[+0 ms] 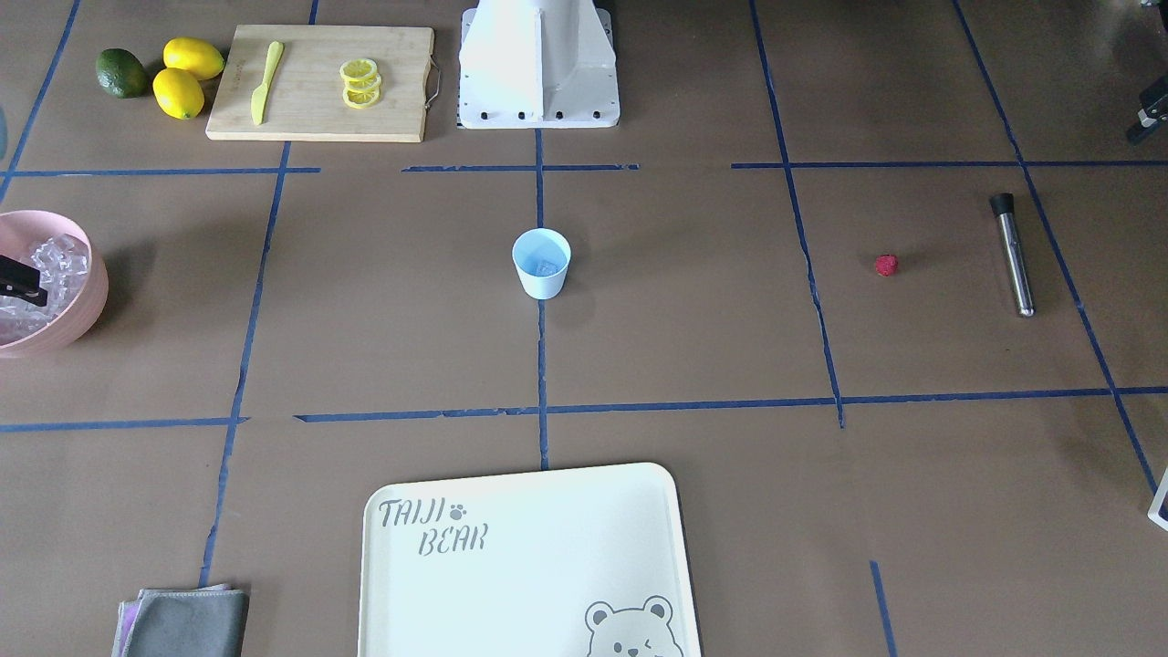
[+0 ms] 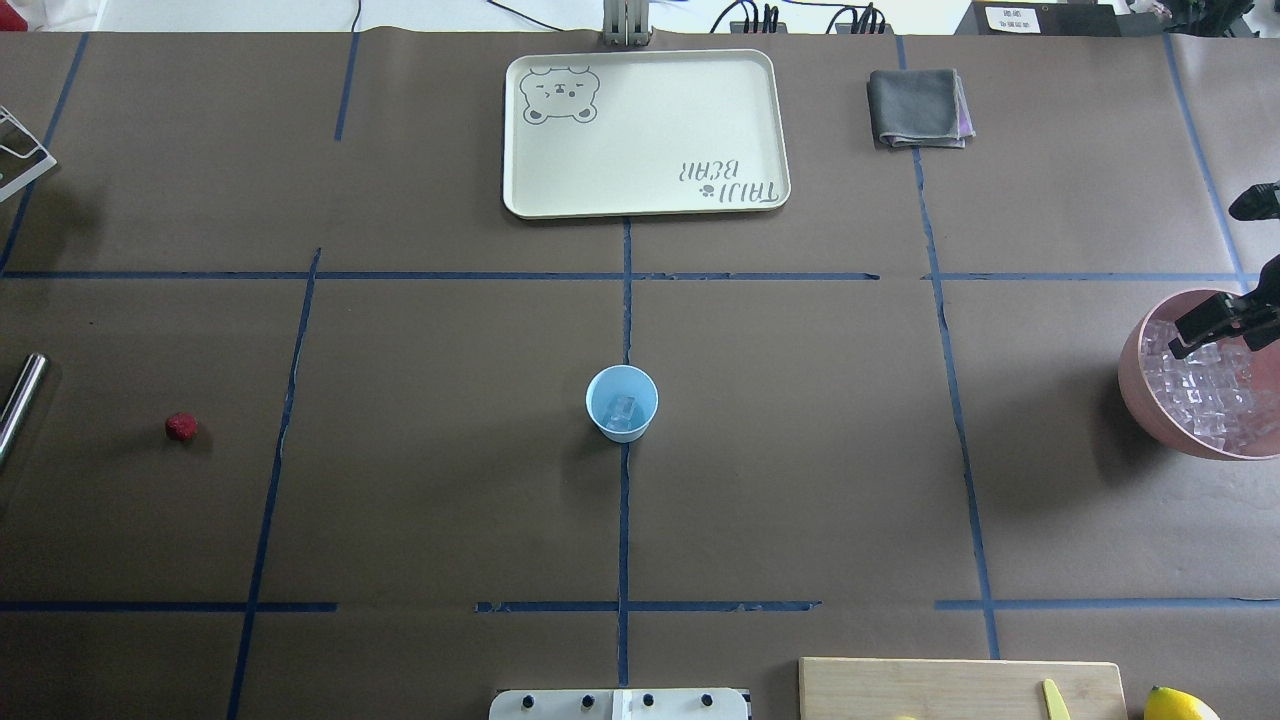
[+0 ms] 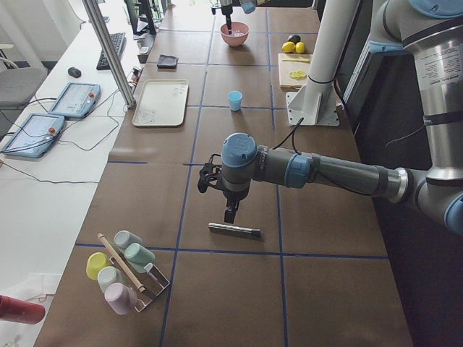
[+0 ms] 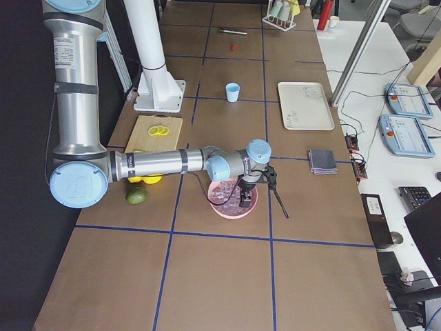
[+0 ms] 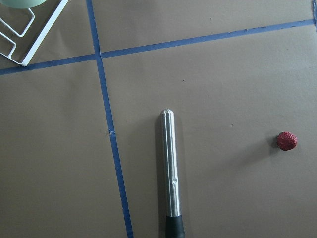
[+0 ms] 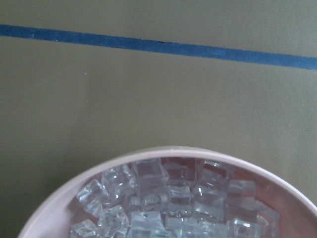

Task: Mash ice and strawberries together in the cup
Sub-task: 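Grasp a third ice cube from the bowl with the right gripper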

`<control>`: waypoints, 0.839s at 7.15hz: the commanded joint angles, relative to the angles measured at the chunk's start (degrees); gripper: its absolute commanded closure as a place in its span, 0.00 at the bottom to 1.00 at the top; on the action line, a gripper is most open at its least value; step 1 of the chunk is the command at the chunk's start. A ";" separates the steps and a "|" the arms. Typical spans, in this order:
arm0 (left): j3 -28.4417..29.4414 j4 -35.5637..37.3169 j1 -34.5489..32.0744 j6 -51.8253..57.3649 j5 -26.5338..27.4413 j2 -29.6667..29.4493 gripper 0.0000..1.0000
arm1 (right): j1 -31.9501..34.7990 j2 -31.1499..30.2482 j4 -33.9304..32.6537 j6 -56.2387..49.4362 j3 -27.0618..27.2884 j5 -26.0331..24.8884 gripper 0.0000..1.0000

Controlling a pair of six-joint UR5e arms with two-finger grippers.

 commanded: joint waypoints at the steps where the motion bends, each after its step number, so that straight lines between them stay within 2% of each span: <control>1: 0.06 -0.01 0.00 -0.03 0.00 0.09 0.00 | -0.29 0.02 0.00 0.05 -0.18 0.11 0.55; 2: -0.03 -0.01 -0.09 -0.03 0.00 0.09 0.00 | -0.29 0.02 0.09 -0.21 -0.01 0.29 0.99; 4: -0.03 -0.01 -0.09 -0.03 0.00 0.09 0.00 | -0.20 0.11 0.09 -0.12 1.83 3.17 1.00; 6: -0.12 -0.10 -0.09 -0.03 0.00 0.18 0.00 | 0.15 -0.85 -0.96 0.05 7.00 3.72 1.00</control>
